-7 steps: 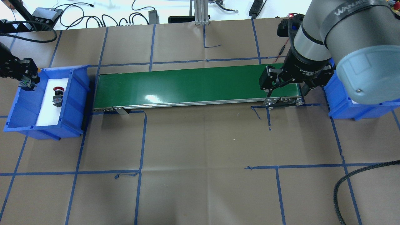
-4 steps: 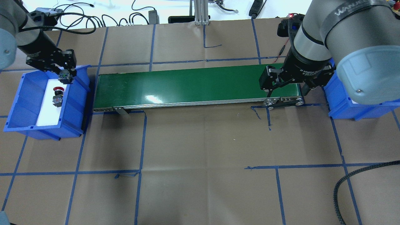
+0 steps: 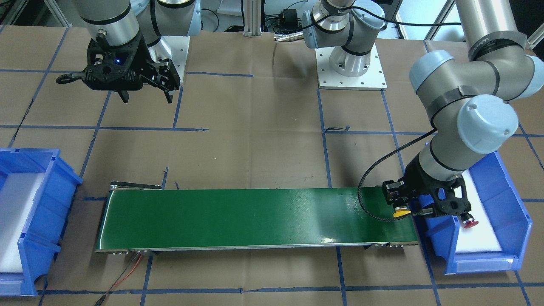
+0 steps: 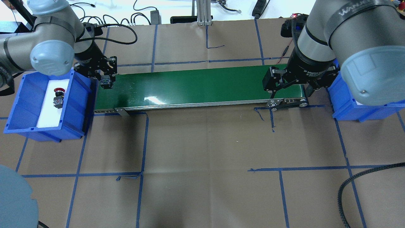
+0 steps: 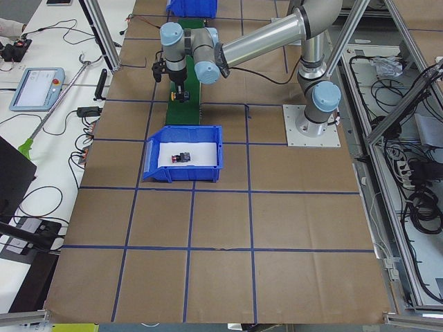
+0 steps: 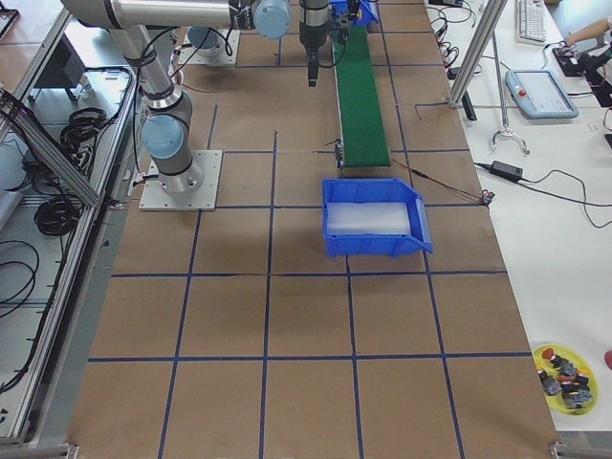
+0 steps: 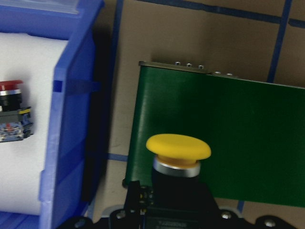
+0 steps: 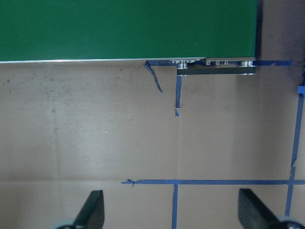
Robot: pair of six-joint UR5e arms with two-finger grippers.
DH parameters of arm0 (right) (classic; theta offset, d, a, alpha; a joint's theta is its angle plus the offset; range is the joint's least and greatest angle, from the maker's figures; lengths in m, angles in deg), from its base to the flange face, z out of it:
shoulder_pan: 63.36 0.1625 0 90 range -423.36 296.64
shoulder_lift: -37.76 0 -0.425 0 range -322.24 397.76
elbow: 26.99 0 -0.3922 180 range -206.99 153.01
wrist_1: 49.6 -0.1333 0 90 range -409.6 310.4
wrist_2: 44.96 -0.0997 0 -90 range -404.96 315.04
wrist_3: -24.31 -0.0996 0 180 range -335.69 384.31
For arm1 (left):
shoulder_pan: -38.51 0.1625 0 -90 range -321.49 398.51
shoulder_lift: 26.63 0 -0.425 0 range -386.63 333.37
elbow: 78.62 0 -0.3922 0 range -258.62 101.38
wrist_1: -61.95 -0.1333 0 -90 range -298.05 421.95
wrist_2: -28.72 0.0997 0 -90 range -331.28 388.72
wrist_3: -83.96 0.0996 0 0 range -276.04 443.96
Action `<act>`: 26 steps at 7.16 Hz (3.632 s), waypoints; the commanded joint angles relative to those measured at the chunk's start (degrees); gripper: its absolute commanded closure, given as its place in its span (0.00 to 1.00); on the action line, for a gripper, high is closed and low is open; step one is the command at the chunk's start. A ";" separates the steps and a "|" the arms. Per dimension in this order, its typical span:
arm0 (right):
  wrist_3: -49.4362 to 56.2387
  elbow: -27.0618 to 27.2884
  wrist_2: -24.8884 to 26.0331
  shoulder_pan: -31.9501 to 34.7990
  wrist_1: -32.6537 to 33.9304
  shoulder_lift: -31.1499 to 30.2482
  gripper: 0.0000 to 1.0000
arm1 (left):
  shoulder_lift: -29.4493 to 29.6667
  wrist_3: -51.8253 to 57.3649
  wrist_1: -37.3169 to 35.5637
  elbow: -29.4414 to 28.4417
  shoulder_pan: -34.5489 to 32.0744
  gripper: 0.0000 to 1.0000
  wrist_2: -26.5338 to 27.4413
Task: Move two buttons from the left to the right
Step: 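Lift the yellow button with the left gripper and carry it over the conveyor, then open the left gripper to release the yellow button onto the belt, then return the left gripper to the bin and grasp the red button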
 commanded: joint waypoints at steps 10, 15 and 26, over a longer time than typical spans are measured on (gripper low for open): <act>0.00 0.00 -0.02 0.04 0.00 0.00 0.00 | -0.39 2.64 1.26 -5.33 0.14 0.00 0.00; 0.00 0.00 0.07 -0.22 -0.09 0.00 0.00 | -1.98 8.19 12.12 -12.84 3.72 0.00 0.00; 0.09 -0.09 0.07 -0.57 0.00 -0.09 0.00 | 1.18 26.83 -4.17 0.39 22.20 0.02 -0.88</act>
